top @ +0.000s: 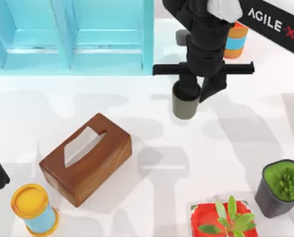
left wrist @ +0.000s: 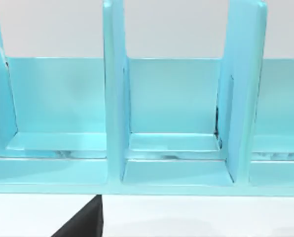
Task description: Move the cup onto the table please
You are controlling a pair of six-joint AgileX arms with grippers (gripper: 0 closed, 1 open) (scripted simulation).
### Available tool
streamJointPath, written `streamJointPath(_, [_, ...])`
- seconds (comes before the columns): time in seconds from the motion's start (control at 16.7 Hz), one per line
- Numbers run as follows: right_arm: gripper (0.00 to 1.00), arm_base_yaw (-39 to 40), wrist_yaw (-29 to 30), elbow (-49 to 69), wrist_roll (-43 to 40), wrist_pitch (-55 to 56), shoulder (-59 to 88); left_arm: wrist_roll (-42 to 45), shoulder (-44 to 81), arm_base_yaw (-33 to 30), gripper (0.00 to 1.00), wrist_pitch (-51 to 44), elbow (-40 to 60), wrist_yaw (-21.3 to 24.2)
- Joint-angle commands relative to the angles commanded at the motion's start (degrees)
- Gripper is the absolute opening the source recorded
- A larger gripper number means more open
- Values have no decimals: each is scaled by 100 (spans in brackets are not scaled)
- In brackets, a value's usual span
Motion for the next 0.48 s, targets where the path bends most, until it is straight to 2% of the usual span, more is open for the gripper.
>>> streamJointPath(0.18, [0, 35, -2, -448, 29, 450, -26, 0, 0, 0, 100, 0, 0, 0])
streamJointPath(0.42, [0, 39, -2, -480, 30, 481, -29, 0, 0, 0, 100, 0, 0, 0])
streamJointPath(0.48, [8, 39, -2, -480, 30, 481, -29, 0, 0, 0, 100, 0, 0, 0])
